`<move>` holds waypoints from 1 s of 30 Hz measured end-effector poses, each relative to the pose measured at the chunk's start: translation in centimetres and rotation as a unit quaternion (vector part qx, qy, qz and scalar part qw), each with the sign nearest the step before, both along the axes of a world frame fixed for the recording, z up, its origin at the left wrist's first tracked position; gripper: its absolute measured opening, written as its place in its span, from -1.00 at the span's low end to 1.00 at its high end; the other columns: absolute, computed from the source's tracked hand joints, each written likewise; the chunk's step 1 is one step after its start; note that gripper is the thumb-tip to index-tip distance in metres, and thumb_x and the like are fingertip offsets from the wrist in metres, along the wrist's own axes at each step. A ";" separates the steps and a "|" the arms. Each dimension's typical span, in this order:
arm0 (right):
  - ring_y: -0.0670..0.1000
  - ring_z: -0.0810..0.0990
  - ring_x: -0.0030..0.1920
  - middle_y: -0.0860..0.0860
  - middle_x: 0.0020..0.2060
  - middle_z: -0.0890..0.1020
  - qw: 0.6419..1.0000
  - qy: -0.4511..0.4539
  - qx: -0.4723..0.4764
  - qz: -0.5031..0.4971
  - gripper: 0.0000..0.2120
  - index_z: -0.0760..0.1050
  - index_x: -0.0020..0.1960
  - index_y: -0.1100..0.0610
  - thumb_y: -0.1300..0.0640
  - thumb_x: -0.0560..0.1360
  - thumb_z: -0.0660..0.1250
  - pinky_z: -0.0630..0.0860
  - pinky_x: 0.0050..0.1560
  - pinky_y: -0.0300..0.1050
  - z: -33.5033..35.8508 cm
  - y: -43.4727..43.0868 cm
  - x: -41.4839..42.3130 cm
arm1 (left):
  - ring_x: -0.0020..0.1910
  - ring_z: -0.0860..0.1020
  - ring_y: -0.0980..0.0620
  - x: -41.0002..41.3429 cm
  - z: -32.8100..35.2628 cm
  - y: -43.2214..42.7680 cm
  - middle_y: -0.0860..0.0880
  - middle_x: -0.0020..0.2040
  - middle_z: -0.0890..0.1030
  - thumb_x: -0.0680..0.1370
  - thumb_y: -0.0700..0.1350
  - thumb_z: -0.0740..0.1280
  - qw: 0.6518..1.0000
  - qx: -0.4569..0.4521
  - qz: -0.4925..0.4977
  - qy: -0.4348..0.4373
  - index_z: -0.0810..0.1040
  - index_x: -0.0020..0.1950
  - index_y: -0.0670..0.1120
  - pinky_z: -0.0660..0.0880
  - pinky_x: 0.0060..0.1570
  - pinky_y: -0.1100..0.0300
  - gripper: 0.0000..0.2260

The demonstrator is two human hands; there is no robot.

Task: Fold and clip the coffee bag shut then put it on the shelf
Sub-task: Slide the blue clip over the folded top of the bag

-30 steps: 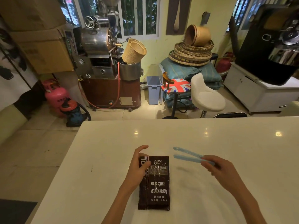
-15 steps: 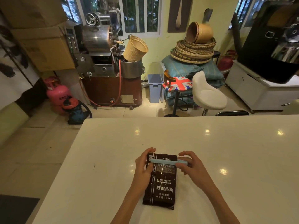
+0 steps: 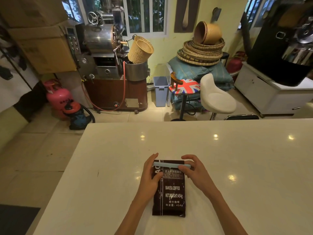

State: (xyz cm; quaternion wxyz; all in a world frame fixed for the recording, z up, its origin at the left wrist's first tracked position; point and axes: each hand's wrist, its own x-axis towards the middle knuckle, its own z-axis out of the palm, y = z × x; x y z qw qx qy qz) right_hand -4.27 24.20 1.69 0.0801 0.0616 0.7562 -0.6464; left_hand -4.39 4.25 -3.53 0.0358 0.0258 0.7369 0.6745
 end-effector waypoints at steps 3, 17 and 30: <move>-0.04 0.69 -0.12 0.05 -0.04 0.66 1.000 0.005 0.006 0.006 -0.77 0.44 0.15 0.06 0.19 0.53 0.39 0.62 -0.25 -0.25 -0.4 0.0 -0.2 | 0.43 0.39 -0.01 -0.2 0.0 0.1 0.04 0.47 0.32 0.59 -0.35 0.26 1.000 -0.002 -0.011 -0.023 0.29 0.47 0.18 0.56 0.25 0.12 -0.42; 0.05 0.67 -0.08 0.14 0.01 0.64 1.000 0.018 0.009 -0.013 -0.74 0.43 0.15 0.01 0.20 0.53 0.39 0.60 -0.22 -0.24 -2.2 1.1 -0.6 | 0.00 0.70 0.02 1.3 -0.1 2.4 -0.08 0.11 0.67 0.64 -0.12 0.26 0.988 0.044 0.082 -0.122 0.45 0.35 -0.07 0.63 -0.18 0.27 -0.72; 0.04 0.67 -0.02 0.11 0.03 0.63 1.000 0.016 0.018 -0.009 -0.75 0.43 0.12 -0.05 0.18 0.53 0.39 0.62 -0.20 -0.22 -2.5 1.4 -0.8 | 0.05 0.69 0.01 0.8 0.4 2.3 -0.08 0.12 0.68 0.64 -0.16 0.25 0.993 0.029 0.050 -0.099 0.49 0.29 -0.03 0.65 -0.01 0.11 -0.77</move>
